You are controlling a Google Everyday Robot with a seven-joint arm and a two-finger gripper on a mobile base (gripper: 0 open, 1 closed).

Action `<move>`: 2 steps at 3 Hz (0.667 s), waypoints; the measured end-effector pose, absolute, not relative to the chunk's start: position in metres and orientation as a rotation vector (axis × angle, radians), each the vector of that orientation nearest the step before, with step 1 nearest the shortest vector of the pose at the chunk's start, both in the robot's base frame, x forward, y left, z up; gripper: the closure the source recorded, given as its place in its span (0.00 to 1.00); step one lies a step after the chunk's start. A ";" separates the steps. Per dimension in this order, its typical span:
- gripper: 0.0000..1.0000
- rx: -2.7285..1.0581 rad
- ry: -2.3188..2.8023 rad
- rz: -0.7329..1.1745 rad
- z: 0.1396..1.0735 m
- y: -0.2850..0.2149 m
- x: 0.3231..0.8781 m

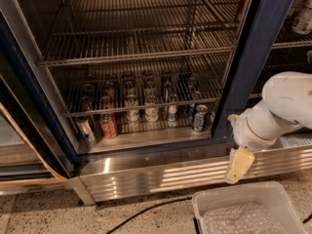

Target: Pick redbull can from bottom shelf of fridge

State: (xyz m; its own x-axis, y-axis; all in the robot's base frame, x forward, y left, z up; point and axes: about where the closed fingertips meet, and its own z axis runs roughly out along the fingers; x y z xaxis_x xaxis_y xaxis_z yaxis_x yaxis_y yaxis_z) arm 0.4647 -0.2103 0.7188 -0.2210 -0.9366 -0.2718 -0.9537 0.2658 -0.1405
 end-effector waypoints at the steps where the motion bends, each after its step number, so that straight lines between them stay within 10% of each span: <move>1: 0.00 -1.673 2.239 0.151 0.670 -0.206 0.466; 2: 0.00 -1.591 2.191 0.202 0.624 -0.197 0.486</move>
Offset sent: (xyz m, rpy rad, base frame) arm 0.0501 0.0219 -0.1552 0.2682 -0.0939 -0.0836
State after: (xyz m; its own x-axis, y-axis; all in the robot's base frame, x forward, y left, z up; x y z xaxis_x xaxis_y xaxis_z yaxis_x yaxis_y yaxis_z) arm 0.4857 -0.1971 0.6239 -0.2541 -0.8727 -0.4170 -0.9341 0.3332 -0.1280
